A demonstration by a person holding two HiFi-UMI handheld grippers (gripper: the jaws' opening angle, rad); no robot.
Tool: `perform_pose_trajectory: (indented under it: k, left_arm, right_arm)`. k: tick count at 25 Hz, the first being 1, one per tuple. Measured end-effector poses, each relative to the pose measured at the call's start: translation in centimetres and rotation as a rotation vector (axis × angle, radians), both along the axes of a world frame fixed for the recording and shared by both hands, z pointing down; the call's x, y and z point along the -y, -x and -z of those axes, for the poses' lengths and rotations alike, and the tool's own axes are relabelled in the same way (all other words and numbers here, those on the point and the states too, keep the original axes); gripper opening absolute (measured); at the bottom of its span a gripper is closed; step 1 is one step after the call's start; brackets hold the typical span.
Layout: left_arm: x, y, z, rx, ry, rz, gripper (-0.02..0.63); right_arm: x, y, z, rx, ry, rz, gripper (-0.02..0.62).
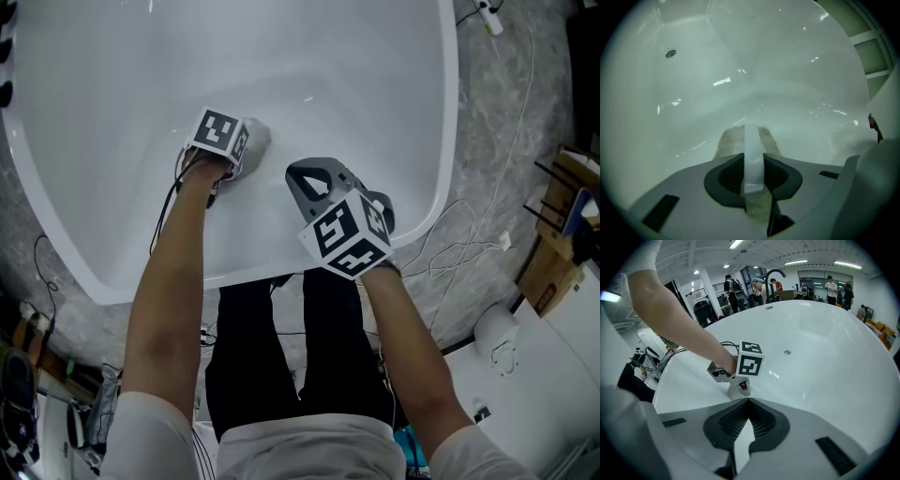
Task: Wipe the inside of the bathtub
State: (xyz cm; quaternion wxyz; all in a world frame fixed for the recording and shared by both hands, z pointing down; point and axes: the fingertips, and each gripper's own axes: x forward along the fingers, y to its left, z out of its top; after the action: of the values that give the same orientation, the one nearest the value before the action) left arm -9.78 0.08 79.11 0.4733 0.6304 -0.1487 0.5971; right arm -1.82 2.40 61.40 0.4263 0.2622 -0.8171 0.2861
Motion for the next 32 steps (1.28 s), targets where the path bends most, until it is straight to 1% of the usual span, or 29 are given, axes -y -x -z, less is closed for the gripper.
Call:
perform_pose_trajectory:
  k: [5,10,14,20,27,32]
  left_arm:
    - [-0.3,-4.4,-0.2,-0.041,-0.001,-0.004,0.098]
    - [-0.4,-8.2,0.0,-0.081,0.002,-0.021,0.098]
    - [-0.7,-11.1,0.5,-0.126,0.003,-0.026,0.098]
    - [-1.2,-15.0,0.6,-0.166,0.011,-0.04,0.098]
    - [-1.1,-17.4,0.8,-0.193,0.014,-0.024,0.098]
    - [-0.9,-18.0,-0.9,-0.19,0.007,0.008,0.098]
  right_arm:
    - [0.0,-3.1,-0.1,-0.015,0.003,-0.034,0.009]
    - [0.4,-5.6,0.7,-0.004,-0.01,-0.066,0.009]
    - [0.5,-6.6,1.1,0.001,-0.013,-0.082,0.009]
    - [0.0,-8.2,0.9,0.008,-0.002,-0.103,0.009]
    - [0.3,-9.0,1.3,0.021,-0.012,-0.109,0.009]
    - [0.3,-8.9,1.0,0.043,-0.016,-0.106,0.009]
